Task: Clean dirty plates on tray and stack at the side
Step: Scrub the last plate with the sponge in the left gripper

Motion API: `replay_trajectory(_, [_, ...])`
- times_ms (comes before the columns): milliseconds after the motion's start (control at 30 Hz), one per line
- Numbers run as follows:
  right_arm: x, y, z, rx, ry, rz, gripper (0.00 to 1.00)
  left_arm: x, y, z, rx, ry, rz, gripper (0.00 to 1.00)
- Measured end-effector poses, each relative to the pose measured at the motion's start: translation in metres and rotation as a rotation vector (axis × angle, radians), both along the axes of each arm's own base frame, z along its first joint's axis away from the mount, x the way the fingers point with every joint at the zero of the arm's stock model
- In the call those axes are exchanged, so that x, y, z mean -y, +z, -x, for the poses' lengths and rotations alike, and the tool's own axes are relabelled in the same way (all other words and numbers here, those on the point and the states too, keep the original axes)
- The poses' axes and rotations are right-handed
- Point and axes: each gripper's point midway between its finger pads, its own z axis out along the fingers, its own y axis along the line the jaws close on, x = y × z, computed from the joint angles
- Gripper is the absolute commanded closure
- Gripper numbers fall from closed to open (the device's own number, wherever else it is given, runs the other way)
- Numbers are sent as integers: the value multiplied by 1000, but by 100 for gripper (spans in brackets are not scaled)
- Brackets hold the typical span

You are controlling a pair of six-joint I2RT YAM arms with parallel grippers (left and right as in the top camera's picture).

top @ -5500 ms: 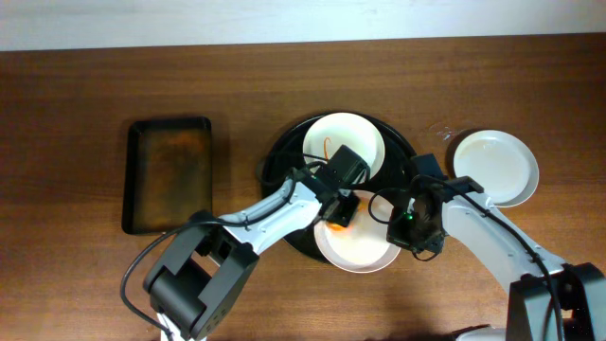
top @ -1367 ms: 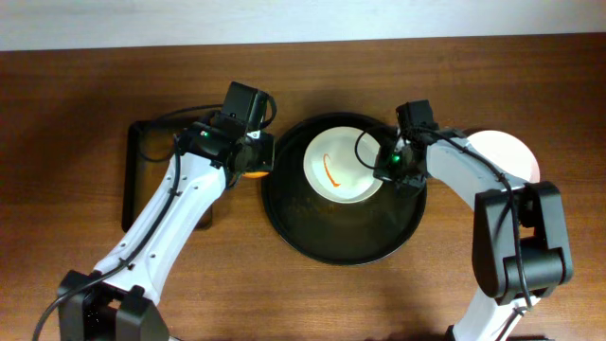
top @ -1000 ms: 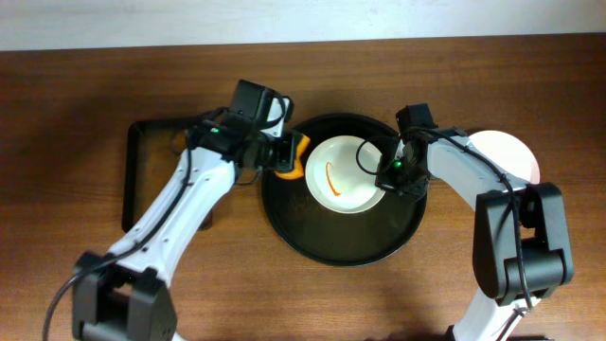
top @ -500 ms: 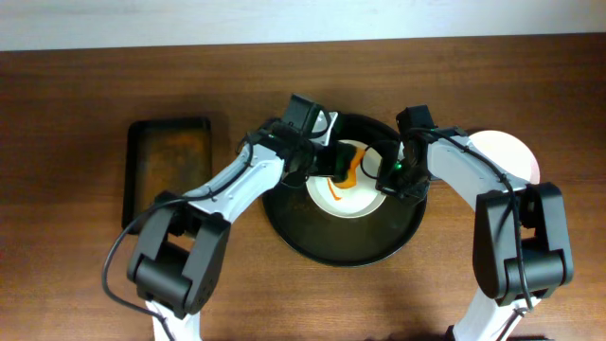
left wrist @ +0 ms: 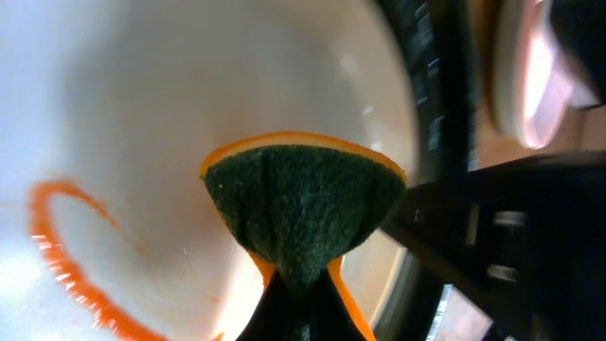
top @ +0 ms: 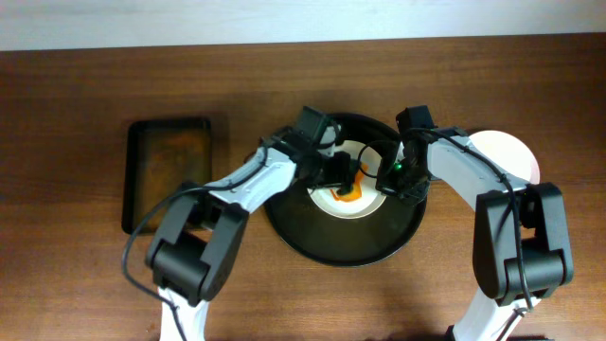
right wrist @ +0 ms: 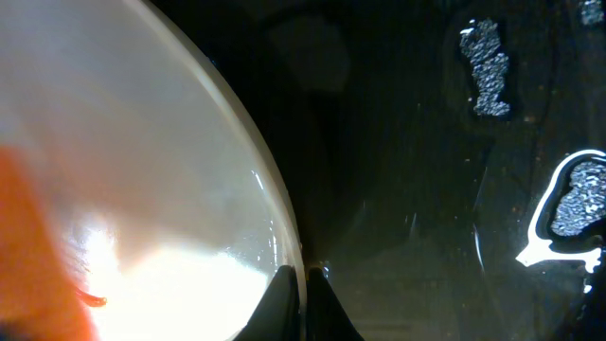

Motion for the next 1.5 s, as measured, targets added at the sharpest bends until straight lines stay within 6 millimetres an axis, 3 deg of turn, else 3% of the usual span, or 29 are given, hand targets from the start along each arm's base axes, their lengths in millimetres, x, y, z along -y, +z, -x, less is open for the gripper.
replay_trajectory(67, [0, 0, 0, -2, 0, 0, 96, 5, -13, 7, -21, -16, -14, 100])
replay_trajectory(167, [0, 0, 1, -2, 1, 0, 96, 2, -17, 5, -10, -3, -51, 100])
replay_trajectory(300, [0, 0, 1, -3, 0, 1, 96, -8, -21, -4, 29, 35, -117, 100])
replay_trajectory(500, [0, 0, 2, -6, 0, 1, 96, -42, -23, -34, 100, 95, -202, 100])
replay_trajectory(667, [0, 0, 3, -13, 1, -1, 96, -52, -23, -43, 156, 96, -259, 100])
replay_trajectory(833, [0, 0, 3, -13, 0, -2, 96, -61, -16, -47, 186, 105, -309, 100])
replay_trajectory(933, [0, 0, 4, -18, 0, -2, 96, -67, 7, -49, 224, 124, -319, 100])
replay_trajectory(1033, [0, 0, 5, -21, 0, -1, 96, -59, 29, -35, 215, 92, -275, 100])
replay_trajectory(1233, [0, 0, 5, -22, 0, -1, 96, -10, 26, 9, 201, -39, -245, 100])
replay_trajectory(1500, [0, 0, 6, -25, 0, -1, 96, -17, 7, 16, 178, -10, -266, 100])
